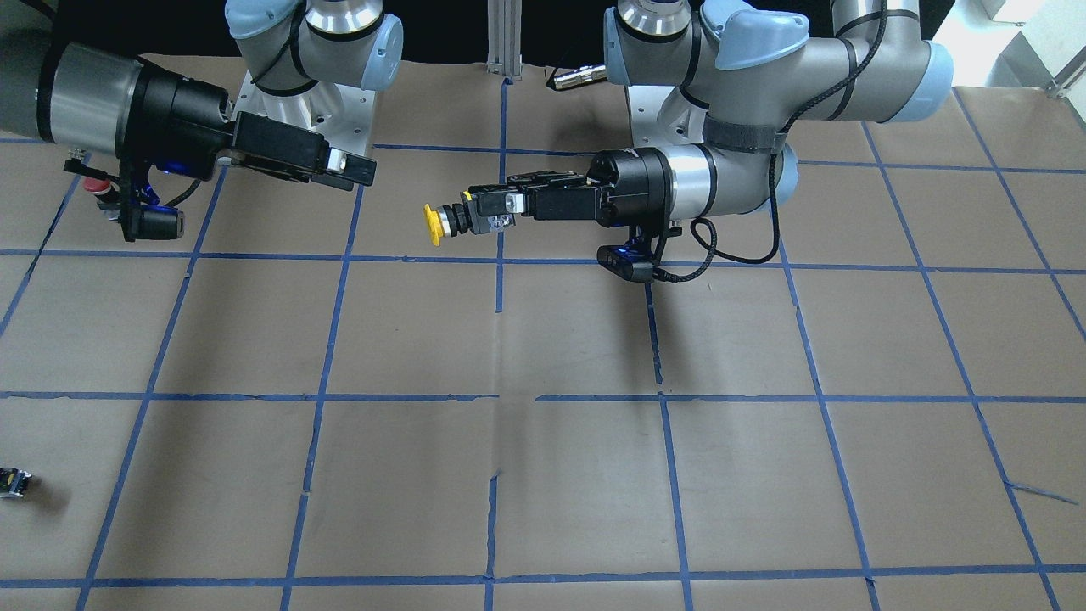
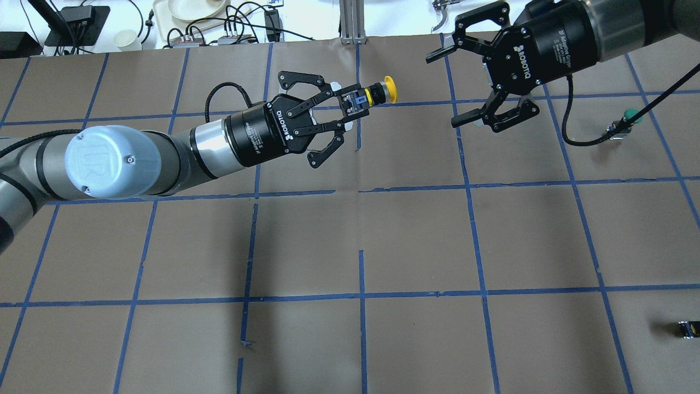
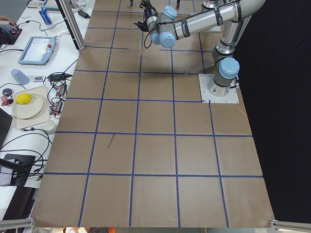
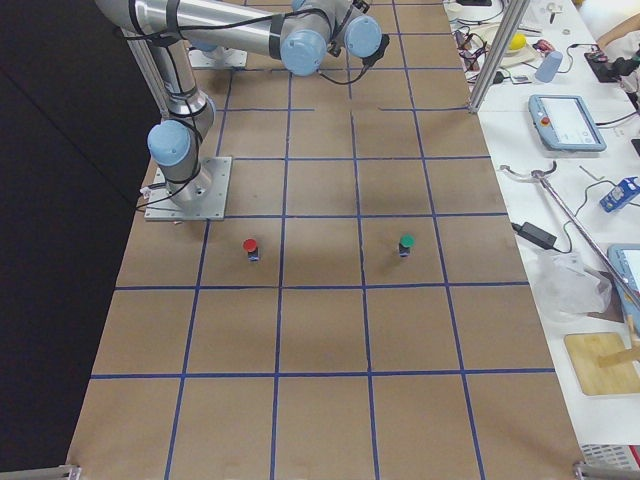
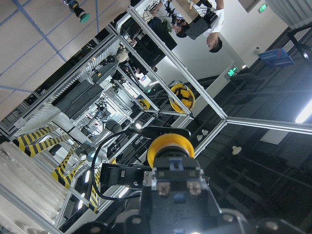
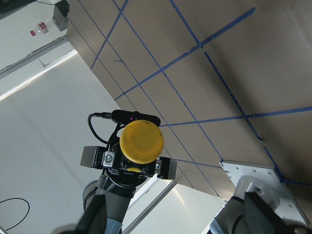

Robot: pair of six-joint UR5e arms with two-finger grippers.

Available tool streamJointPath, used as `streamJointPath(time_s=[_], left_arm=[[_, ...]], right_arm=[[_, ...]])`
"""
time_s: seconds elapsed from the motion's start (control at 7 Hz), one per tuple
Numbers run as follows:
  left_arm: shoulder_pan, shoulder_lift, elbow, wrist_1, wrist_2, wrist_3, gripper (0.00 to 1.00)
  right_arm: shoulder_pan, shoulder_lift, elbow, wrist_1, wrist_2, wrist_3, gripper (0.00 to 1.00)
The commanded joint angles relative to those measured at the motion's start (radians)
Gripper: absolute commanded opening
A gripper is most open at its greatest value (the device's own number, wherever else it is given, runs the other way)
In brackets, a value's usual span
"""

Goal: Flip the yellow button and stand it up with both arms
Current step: 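Close the right gripper on the yellow cap held by the left gripper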

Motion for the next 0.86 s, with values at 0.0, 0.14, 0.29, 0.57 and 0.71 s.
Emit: streamJointPath(time_s=[0.0,0.14,0.29,0.57,0.71], left_arm=[[-0.045,0.001,-0.001,0.003,-0.051,-0.015,0.01],[-0.047,0.004,-0.001,0.006,-0.053,-0.015,0.02],[-0.047,0.004,-0.001,0.008,-0.053,-0.015,0.02],[-0.042,0.015,0.001,0.008,-0.053,-0.017,0.02],[-0.041,0.016,0.004,0.008,-0.053,-0.018,0.02]], right_arm=[[0.069,0.062,-0.007,-0.082,0.056,0.019,0.97],[0.091,0.068,-0.004,-0.088,0.078,0.022,0.97],[0.091,0.073,-0.007,-0.087,0.074,0.022,0.97],[0.089,0.075,-0.009,-0.087,0.069,0.02,0.81],[0.089,0.075,-0.009,-0.085,0.071,0.022,0.8]])
